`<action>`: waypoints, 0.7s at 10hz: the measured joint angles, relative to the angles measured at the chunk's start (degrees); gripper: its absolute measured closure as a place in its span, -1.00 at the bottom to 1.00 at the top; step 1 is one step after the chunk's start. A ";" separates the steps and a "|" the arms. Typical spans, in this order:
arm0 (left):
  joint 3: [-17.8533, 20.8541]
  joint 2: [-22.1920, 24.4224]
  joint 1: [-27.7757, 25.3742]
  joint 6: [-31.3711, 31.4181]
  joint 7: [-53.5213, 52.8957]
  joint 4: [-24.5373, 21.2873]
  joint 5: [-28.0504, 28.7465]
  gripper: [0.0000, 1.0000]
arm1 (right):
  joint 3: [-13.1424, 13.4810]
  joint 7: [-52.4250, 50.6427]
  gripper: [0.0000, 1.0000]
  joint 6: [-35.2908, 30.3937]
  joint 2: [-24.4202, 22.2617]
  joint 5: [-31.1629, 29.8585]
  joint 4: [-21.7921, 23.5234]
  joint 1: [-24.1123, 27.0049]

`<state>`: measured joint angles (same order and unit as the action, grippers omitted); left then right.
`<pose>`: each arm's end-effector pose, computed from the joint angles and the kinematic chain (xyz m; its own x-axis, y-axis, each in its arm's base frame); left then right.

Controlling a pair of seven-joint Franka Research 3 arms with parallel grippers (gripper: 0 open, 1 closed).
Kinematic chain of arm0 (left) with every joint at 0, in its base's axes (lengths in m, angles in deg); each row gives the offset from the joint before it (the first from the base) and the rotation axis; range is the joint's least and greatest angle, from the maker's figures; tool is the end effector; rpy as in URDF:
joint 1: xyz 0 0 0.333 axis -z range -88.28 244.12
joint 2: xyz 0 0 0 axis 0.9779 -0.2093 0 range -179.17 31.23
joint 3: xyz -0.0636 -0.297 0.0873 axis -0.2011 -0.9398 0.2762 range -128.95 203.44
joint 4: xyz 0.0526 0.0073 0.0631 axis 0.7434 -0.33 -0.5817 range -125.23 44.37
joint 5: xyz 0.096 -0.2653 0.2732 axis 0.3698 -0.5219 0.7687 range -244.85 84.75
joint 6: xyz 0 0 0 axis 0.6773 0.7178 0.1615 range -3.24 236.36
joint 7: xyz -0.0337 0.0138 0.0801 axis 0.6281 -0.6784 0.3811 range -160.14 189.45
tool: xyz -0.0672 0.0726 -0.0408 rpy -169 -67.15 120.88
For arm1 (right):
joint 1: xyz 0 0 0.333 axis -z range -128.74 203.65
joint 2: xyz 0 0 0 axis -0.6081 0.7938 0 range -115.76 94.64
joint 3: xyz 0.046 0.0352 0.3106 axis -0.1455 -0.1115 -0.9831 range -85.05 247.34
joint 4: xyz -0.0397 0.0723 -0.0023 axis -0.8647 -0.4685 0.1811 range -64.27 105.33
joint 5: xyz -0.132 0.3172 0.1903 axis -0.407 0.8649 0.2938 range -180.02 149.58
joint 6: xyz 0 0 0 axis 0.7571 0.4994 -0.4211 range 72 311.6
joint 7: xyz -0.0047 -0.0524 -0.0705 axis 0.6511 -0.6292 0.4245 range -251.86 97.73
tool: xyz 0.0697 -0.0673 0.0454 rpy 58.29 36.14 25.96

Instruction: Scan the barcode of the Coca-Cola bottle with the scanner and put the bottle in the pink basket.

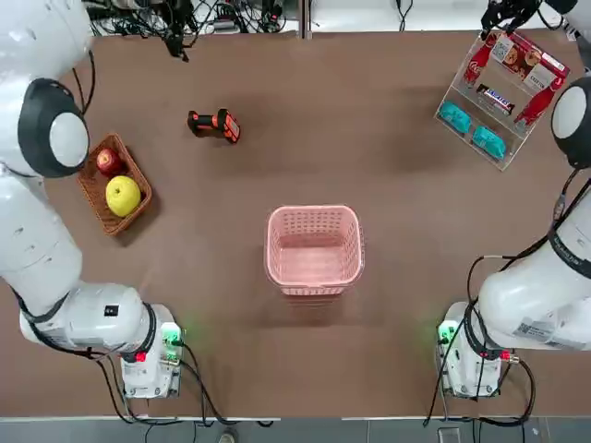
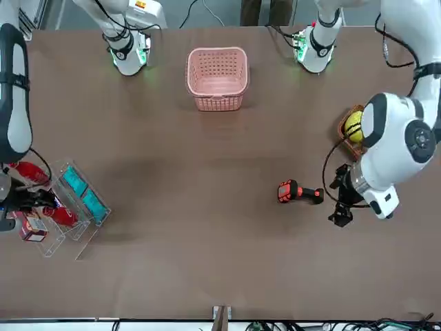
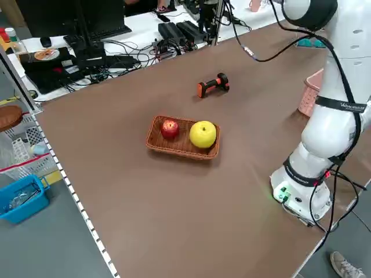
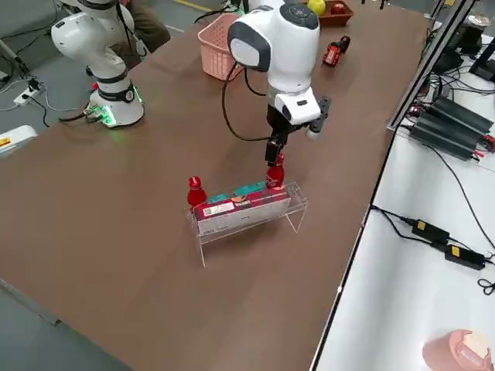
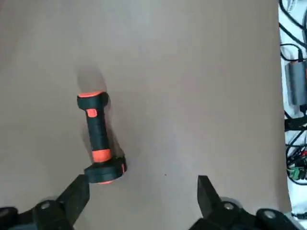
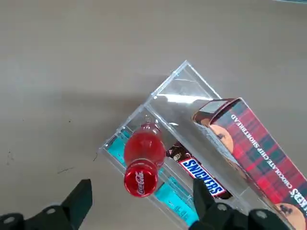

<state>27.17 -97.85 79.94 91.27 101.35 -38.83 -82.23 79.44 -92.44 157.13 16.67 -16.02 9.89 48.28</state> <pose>0.6738 -0.1299 0.4158 0.2355 0.9668 -0.0992 0.9680 -0.2241 0.1131 0.6911 -0.1156 0.4321 0.9932 0.1100 0.0378 0.1097 -0.9939 0.0101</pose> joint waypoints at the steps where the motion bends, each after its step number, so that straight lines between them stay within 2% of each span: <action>1: 0.00 -1.20 0.56 2.67 1.47 -1.09 0.26 -0.99 | 0.00 0.00 -0.84 0.88 0.50 0.29 -0.01 0.00; 3: 0.00 -3.16 1.10 6.40 3.10 -3.51 0.90 -0.99 | 0.02 0.00 -0.73 1.33 1.02 0.55 -0.01 0.00; 5: 0.03 -3.49 1.08 8.20 3.98 -5.51 0.96 -0.99 | 0.05 0.00 -0.49 1.34 1.08 0.58 -0.01 0.01; 7: -0.02 -3.39 1.24 10.47 5.86 -7.81 1.04 -0.99 | 0.12 0.00 -0.39 1.26 1.34 0.59 0.05 0.07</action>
<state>27.15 -101.24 81.17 101.74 107.21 -46.64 -81.20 79.56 -92.44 158.39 18.01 -15.43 9.95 48.35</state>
